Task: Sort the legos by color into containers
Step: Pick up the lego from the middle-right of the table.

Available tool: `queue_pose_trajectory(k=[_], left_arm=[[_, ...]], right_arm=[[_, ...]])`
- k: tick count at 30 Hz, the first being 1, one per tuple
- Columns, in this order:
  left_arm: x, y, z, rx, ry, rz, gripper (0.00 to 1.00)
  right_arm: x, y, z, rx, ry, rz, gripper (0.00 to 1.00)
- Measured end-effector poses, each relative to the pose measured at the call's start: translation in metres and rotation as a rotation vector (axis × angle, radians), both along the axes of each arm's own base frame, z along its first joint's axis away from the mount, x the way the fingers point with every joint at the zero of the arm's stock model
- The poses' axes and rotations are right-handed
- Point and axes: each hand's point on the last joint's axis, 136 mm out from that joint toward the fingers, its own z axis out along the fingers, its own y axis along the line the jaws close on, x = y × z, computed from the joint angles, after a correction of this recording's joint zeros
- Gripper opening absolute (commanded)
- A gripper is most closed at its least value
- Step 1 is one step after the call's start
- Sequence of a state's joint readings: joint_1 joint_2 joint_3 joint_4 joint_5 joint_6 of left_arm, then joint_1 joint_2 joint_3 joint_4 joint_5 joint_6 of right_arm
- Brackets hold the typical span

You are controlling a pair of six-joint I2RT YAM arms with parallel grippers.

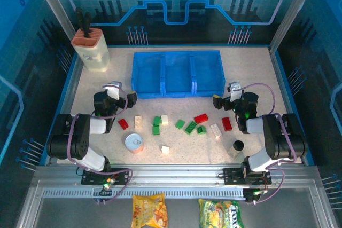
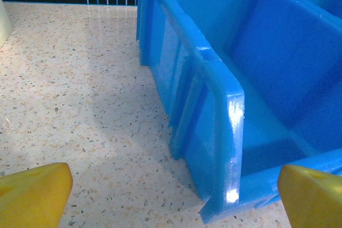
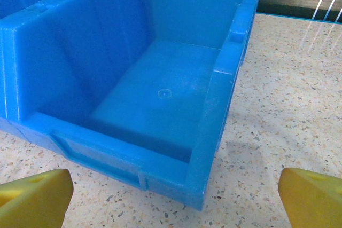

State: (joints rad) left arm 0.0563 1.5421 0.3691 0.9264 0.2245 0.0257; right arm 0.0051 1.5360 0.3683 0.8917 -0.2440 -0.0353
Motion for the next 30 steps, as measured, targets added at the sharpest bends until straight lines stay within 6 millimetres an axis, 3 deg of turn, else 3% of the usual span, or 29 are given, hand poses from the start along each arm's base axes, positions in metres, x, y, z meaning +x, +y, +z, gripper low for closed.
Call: queue_pose_trajectory(k=[7,12,17,21,24,30], left_arm=[[-0.003,0.002,0.003,0.003,0.008,0.011,0.99],[-0.006,0.004,0.024,0.008,-0.024,0.025,0.99],[-0.013,0.012,0.041,0.000,-0.029,0.080,0.99],[-0.014,0.021,0.059,-0.037,-0.018,0.151,0.99],[-0.012,0.026,0.073,-0.076,0.019,0.192,0.99],[-0.011,0.026,0.103,-0.153,0.135,0.226,0.99]], right_arm=[[0.000,0.000,0.007,-0.001,-0.015,-0.003,1.00],[-0.002,-0.001,0.032,-0.001,-0.073,-0.007,1.00],[-0.007,-0.005,0.042,-0.008,-0.077,-0.029,1.00],[-0.007,-0.013,0.047,-0.017,-0.016,-0.079,0.99],[-0.001,-0.017,0.063,-0.017,0.034,-0.122,0.97],[-0.003,-0.010,0.085,-0.006,0.194,-0.158,0.92]])
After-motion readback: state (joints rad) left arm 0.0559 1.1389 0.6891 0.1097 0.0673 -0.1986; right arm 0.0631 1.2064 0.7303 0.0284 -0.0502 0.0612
